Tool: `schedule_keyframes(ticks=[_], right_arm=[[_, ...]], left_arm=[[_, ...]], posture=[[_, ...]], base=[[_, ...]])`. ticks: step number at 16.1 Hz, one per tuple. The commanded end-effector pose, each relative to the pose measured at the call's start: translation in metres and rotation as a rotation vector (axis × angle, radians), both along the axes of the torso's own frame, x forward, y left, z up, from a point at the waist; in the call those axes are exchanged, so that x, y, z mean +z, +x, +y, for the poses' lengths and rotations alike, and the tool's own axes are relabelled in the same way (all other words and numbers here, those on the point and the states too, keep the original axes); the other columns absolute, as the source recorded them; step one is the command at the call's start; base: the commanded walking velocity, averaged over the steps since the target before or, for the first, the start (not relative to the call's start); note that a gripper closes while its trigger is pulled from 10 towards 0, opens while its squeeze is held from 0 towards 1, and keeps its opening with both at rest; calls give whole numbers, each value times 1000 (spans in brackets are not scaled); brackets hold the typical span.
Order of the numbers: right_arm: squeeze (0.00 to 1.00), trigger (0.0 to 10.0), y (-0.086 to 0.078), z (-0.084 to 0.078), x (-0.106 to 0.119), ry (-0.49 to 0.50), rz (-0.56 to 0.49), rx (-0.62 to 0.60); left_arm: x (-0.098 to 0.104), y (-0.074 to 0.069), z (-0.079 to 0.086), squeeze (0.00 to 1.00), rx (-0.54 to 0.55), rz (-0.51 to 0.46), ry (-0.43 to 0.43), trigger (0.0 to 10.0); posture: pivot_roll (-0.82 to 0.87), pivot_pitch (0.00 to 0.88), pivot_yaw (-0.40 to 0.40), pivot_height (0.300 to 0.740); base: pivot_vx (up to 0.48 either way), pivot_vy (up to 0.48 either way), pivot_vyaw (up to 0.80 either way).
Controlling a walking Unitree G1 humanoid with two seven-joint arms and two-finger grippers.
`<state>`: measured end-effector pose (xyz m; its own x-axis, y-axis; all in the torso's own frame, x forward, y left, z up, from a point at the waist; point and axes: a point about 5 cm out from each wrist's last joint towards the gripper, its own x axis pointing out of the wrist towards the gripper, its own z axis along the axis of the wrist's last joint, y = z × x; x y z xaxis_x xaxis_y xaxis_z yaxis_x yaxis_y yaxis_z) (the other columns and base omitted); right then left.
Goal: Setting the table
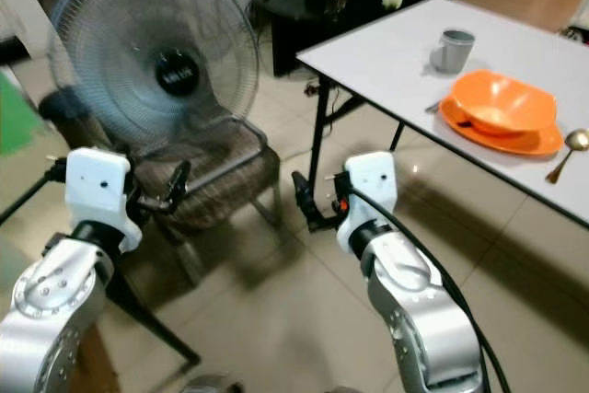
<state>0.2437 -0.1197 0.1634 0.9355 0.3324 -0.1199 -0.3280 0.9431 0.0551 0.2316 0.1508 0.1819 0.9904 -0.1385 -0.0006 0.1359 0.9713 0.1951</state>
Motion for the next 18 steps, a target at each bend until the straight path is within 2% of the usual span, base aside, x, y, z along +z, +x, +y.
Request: schedule_keyframes(ticks=[1,5,7,9,13,15,17,18], right_arm=[[1000,10000,0,4,4,15,-18,19],[1000,10000,0,5,4,23,-17,21],[1000,10000,-2,6,4,28,-19,23],[1000,10000,-3,4,5,29,-20,24],[1000,10000,-2,5,5,29,-20,36],[1000,10000,-2,6,5,31,-18,46],[1000,10000,-2,7,5,33,-19,51],[1000,10000,-2,7,5,33,-20,54]], left_arm=[[2,0,6,0,18,-3,23,10000],[6,1,5,0,4,-22,43,10000],[16,1,4,0,-13,-56,79,10000],[20,-1,7,0,-7,-65,79,10000],[23,-2,12,0,19,-70,70,10000],[21,-3,14,0,19,-62,92,10000],[21,-5,15,0,12,-63,113,10000],[21,-5,14,0,15,-66,97,10000]], posture=[[84,42,17,740],[88,41,18,740],[89,39,17,740],[94,35,10,740],[102,30,2,740],[105,28,0,740],[104,24,-3,740],[105,23,-4,740]], base=[[0,401,0],[0,398,0],[0,396,0],[0,396,0],[0,395,0],[0,398,0],[0,0,0],[0,-311,0]])
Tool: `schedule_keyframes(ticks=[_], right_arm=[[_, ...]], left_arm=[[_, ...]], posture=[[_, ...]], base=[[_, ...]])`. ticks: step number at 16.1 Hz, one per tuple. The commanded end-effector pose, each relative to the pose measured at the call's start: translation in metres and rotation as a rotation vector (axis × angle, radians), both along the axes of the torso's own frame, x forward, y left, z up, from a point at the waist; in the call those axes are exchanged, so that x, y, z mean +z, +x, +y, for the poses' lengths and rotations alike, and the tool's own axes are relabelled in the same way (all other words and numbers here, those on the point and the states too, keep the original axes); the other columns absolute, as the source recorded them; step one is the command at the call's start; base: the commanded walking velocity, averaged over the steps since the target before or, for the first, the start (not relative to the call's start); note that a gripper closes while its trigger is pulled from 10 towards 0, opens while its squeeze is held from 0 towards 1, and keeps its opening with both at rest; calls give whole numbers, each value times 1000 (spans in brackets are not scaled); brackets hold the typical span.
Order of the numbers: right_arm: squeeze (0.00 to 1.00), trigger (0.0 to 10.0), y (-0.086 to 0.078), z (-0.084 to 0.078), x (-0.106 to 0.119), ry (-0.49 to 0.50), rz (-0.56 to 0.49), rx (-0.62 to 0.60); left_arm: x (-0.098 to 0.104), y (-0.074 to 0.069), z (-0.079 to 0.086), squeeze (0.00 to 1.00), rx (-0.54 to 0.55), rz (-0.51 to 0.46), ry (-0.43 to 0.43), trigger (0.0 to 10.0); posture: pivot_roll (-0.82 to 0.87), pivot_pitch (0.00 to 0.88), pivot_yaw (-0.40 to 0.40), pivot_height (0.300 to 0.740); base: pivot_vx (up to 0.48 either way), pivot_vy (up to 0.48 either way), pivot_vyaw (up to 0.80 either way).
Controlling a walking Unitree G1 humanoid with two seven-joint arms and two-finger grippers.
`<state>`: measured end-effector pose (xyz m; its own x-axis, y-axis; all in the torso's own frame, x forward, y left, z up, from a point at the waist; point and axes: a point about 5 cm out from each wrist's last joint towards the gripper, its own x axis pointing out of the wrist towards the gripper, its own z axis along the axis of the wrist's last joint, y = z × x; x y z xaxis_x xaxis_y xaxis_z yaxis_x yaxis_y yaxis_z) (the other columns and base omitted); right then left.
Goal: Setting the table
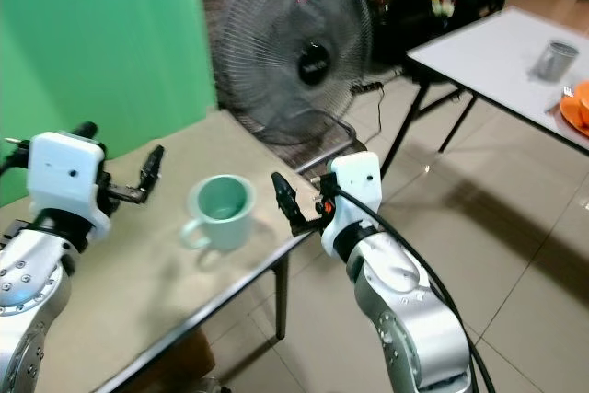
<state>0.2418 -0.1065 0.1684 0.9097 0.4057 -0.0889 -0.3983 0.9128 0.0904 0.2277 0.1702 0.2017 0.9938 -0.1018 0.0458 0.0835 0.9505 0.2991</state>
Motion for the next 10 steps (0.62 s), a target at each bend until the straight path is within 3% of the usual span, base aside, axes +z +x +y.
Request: schedule_keyframes(ticks=[1,3,5,7,10], right_arm=[[1000,10000,1,-6,1,-11,-6,-17],[1000,10000,3,-4,3,-1,-4,-5],[1000,10000,8,-2,4,58,36,-13],[1000,10000,18,6,9,107,79,33],[1000,10000,30,5,10,85,86,78]], left_arm=[[1,-1,-5,0,-17,-6,6,10000],[-2,-2,-4,0,-30,17,24,10000],[-5,-4,-1,0,-50,51,0,10000],[-8,-8,2,0,-117,101,39,10000],[-15,-11,4,0,-238,148,72,10000]], posture=[[103,22,-4,740],[104,21,-5,740],[109,19,-4,740],[118,16,-6,740],[134,10,-24,740]], base=[[0,-480,0],[0,-480,0],[0,0,0],[0,0,0],[0,0,0]])
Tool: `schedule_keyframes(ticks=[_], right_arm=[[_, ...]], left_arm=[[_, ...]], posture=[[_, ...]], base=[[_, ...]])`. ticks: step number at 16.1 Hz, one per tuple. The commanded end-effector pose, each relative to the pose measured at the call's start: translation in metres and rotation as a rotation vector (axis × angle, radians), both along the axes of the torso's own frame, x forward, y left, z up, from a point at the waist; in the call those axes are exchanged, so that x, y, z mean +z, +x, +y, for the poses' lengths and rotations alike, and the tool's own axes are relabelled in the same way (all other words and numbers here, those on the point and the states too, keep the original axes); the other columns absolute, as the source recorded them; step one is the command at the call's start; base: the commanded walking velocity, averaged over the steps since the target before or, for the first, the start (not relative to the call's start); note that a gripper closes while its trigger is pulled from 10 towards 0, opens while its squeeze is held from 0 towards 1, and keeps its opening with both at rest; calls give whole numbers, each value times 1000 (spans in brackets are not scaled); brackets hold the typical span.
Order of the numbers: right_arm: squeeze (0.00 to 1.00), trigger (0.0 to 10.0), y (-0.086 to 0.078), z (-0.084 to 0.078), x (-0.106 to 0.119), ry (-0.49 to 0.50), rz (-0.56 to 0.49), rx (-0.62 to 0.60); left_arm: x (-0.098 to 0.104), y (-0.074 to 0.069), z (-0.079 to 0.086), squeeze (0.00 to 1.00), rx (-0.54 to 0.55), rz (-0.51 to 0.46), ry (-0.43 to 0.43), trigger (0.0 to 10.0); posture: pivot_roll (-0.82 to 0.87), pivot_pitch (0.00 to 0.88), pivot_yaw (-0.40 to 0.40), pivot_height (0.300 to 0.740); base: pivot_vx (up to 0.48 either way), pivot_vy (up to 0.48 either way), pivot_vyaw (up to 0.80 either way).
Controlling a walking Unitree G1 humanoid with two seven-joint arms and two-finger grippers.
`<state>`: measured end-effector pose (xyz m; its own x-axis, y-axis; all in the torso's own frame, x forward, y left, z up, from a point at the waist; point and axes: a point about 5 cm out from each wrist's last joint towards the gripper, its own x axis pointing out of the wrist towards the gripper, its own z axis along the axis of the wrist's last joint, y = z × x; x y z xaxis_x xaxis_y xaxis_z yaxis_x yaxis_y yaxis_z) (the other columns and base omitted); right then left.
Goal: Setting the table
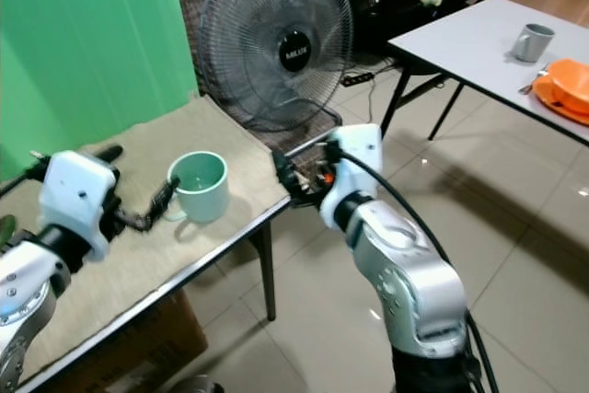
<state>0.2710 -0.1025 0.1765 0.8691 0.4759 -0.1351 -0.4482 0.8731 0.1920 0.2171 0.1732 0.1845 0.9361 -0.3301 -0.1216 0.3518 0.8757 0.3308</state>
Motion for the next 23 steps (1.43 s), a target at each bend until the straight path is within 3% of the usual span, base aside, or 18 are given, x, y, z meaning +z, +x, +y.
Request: schedule_keyframes(ticks=[1,2,3,6,7,8,9,10,15,17,21,22,23], right_arm=[[969,10000,2,-3,2,-27,-38,20],[910,10000,0,-9,2,-69,-74,76],[918,10000,-2,-13,3,-91,-89,123],[929,10000,-8,-25,7,-113,-125,242],[906,10000,-10,-29,6,-124,-119,286],[294,10000,-14,-32,6,-122,-113,354],[294,10000,-17,-33,7,-113,-111,398],[0,10000,-23,-35,7,-110,-106,454],[0,10000,-52,-37,3,-106,-28,689],[0,10000,-54,-38,2,-111,-15,708],[0,10000,-61,-41,3,-115,-3,718],[0,10000,-65,-39,1,-123,13,734],[0,10000,-66,-38,0,-125,18,741]], left_arm=[[-3,1,2,0,-52,6,12,10000],[-5,6,8,780,-79,21,-4,10000],[-3,11,14,1000,-96,20,-42,10000],[-8,20,28,1000,-230,85,-8,10000],[-12,24,32,706,-301,122,20,10000],[-15,33,39,0,-346,151,27,10000],[-16,38,43,0,-372,174,16,10000],[-20,45,49,0,-402,205,25,10000],[-39,82,64,0,-429,275,57,10000],[-45,97,62,0,-434,290,8,10000],[-60,104,53,0,-469,345,-34,10000],[-68,102,50,0,-488,374,-51,6196],[-72,101,50,0,-504,390,-56,3059]], posture=[[137,5,-30,740],[132,0,-26,740],[127,0,-21,740],[108,0,-9,740],[105,0,-8,740],[96,0,-1,740],[95,0,-2,740],[85,0,-1,740],[54,0,8,740],[40,0,12,740],[16,0,20,740],[16,0,22,740],[18,0,23,740]], base=[[0,0,0],[0,0,0],[0,0,0],[0,0,0],[0,0,0],[0,0,0],[0,0,0],[0,0,0],[0,0,0],[0,0,0],[0,0,0],[0,0,0],[0,0,0]])
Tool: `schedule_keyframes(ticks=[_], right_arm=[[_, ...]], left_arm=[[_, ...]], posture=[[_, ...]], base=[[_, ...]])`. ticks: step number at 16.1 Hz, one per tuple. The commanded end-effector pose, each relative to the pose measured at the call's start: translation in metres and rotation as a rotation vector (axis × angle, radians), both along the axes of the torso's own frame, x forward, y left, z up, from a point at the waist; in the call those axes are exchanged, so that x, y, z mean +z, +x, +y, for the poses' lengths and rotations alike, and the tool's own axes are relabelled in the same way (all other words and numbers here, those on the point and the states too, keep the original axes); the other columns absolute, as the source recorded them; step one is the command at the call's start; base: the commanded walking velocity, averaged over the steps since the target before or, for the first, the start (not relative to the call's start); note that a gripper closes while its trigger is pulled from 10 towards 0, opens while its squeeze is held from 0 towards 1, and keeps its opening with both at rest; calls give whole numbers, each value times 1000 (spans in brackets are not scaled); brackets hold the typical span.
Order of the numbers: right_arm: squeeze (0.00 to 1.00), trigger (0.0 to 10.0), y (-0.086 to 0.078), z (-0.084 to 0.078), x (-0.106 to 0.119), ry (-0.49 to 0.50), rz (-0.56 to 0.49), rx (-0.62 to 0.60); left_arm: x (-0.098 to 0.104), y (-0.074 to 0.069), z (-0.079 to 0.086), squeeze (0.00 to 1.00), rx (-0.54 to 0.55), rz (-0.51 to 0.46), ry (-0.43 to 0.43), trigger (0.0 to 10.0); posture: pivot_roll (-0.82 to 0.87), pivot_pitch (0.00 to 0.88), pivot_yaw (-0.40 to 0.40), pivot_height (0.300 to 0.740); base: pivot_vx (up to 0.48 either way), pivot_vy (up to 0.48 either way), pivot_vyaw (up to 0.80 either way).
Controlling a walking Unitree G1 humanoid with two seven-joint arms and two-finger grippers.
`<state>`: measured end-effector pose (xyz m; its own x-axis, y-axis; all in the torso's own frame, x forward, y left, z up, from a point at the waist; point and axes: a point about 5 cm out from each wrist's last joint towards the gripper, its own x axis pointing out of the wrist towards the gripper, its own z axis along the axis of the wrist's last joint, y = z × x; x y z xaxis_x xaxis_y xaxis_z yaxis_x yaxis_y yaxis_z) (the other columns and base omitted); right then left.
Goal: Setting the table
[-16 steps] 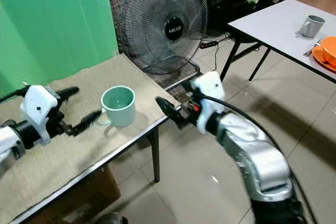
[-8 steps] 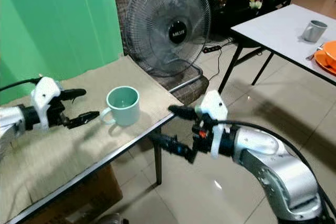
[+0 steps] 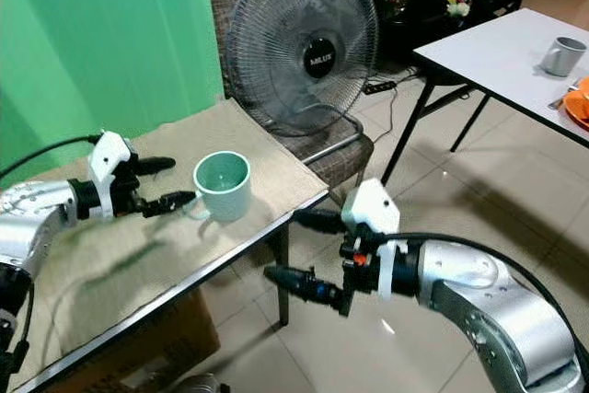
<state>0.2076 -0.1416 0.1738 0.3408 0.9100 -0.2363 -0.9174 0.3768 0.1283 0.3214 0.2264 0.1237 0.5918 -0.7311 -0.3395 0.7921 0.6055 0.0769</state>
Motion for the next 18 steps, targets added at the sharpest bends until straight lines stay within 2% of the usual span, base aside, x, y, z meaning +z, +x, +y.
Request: schedule_keyframes(ticks=[1,2,3,4,7,10,11,12,13,14,16,17,18], right_arm=[[0,10000,-2,1,3,-4,-3,19],[0,10000,-2,2,3,-4,-3,18],[0,10000,-2,2,2,-6,-2,17],[0,10000,-2,3,2,-6,-4,17],[0,10000,-2,4,2,-8,-11,12],[0,10000,-2,5,1,-12,-14,12],[0,10000,-3,5,1,-13,-14,13],[0,10000,-3,5,0,-17,-13,12],[0,10000,-3,4,0,-19,-13,11],[0,10000,-3,4,-1,-22,-11,12],[0,10000,-3,6,-1,-23,-11,14],[0,10000,-3,6,-1,-25,-10,17],[0,10000,-3,7,-1,-27,-9,22]], left_arm=[[-13,-4,-3,0,-27,51,34,3647],[-13,-4,-2,0,-21,45,30,4118],[-10,-3,-3,0,-12,43,-7,7686],[-7,-2,-2,0,-7,32,-10,10000],[6,3,2,0,5,-16,-51,10000],[12,1,2,0,-22,-7,-27,10000],[13,-1,2,75,-30,12,-39,10000],[17,-3,0,1000,-22,22,-82,10000],[19,-3,0,1000,-17,18,-96,10000],[22,-10,-4,1000,-44,19,-104,10000],[22,-19,-8,1000,-85,31,-83,10000],[20,-24,-14,957,-86,47,-76,10000],[16,-26,-17,765,-67,59,-56,10000]], posture=[[21,0,24,740],[22,0,25,740],[23,0,26,740],[22,0,28,740],[25,0,37,740],[32,0,41,740],[34,0,42,740],[34,0,41,740],[34,0,41,740],[35,0,40,740],[40,0,38,740],[41,0,38,740],[41,0,38,740]], base=[[0,0,0],[0,0,0],[0,0,0],[0,0,0],[0,0,0],[0,0,0],[0,0,0],[0,0,0],[0,0,0],[0,0,0],[0,0,0],[0,0,0],[0,0,0]])
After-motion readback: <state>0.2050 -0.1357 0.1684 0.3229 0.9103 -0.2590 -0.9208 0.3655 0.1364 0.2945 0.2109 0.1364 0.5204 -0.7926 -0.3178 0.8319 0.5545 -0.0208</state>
